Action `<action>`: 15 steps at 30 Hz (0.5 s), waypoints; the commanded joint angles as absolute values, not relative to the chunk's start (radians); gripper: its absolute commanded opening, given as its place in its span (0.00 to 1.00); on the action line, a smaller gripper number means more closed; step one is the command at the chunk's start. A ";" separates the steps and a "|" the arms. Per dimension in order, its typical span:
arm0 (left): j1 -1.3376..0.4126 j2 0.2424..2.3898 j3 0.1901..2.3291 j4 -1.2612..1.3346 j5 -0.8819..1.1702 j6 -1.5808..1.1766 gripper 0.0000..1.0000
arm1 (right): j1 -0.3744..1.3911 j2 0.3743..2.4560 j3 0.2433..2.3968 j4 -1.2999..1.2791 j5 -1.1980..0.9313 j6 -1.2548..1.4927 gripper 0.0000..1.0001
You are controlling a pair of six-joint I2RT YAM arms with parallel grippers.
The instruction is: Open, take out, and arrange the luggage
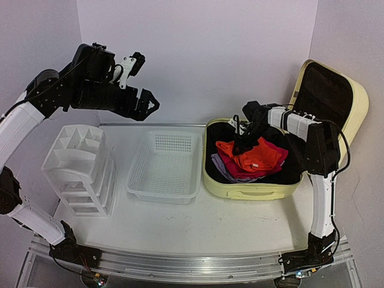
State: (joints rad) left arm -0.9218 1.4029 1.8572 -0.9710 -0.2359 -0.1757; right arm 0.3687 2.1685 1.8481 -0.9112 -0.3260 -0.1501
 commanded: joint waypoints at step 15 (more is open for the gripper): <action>-0.919 1.415 1.889 -0.968 -0.236 -0.167 0.97 | 0.262 2.130 1.948 -0.922 -0.721 0.128 0.00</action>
State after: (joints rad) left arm -0.9218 1.4254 1.8576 -0.9718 -0.2348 -0.1745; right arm 0.2790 2.1685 1.8694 -0.9287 -0.5915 0.0097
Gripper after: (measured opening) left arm 0.967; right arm 0.057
